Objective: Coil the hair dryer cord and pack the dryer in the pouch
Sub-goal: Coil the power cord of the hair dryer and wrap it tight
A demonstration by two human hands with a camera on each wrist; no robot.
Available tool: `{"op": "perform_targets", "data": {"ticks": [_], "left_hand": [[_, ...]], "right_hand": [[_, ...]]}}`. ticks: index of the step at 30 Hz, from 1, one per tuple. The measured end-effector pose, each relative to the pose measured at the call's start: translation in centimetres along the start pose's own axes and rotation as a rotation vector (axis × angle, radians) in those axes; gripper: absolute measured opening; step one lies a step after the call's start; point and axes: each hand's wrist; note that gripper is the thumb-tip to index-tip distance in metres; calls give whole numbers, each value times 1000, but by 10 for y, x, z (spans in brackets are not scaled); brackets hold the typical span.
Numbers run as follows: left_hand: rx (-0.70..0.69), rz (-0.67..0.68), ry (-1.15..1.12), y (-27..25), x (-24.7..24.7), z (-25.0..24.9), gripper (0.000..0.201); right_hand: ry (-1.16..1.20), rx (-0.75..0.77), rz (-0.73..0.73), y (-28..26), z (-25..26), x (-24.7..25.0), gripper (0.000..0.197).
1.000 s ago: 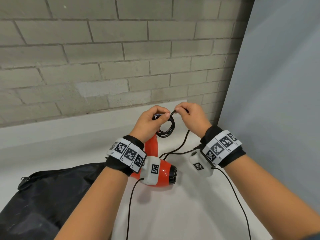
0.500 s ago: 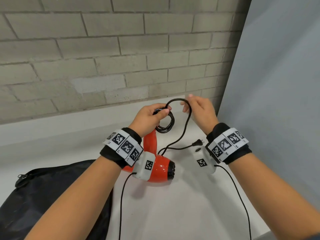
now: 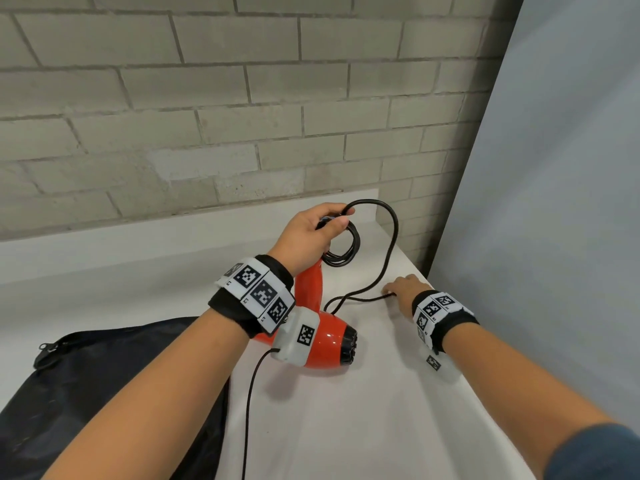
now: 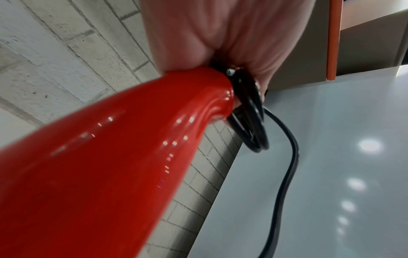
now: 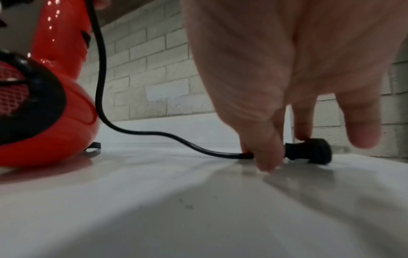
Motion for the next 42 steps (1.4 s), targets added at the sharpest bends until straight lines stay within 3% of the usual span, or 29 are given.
{"op": "perform_targets", "data": {"ticks": [4, 6, 9, 13, 15, 20, 26, 30, 33, 35, 38, 42], "left_hand": [[19, -87, -53, 1, 5, 2, 18], [22, -129, -78, 1, 7, 4, 21], [32, -156, -104, 2, 5, 4, 24], [38, -183, -101, 4, 2, 6, 24], [40, -185, -96, 4, 2, 6, 23], [20, -184, -129, 4, 3, 10, 20], [-53, -183, -122, 1, 4, 10, 18], [-58, -181, -124, 2, 5, 13, 18], [-52, -173, -118, 3, 6, 14, 21], [-58, -181, -104, 2, 6, 14, 23], [-83, -205, -49, 0, 6, 14, 20], [-81, -215, -23, 1, 7, 14, 22]], "right_hand": [[15, -131, 0, -3, -5, 2, 32], [67, -138, 23, -7, -8, 5, 32], [302, -109, -68, -15, -13, 15, 33], [858, 62, -376, -30, -10, 27, 32], [962, 217, -574, -46, 0, 35, 36], [861, 613, -911, -80, 18, 47, 24], [804, 783, -1210, -99, 19, 55, 26], [902, 888, -1174, -109, 29, 68, 35], [1032, 941, -979, -107, 52, 70, 18], [1088, 942, -928, -100, 66, 67, 10], [1026, 866, -957, -88, 78, 64, 7], [850, 741, -1100, -82, 87, 64, 6]]}}
Point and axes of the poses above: each hand's wrist, its own y-axis towards the middle knuckle, its own x-axis out of the back of the hand, z = x × y, and after that the axes turned 3 degrees about y, right-handed
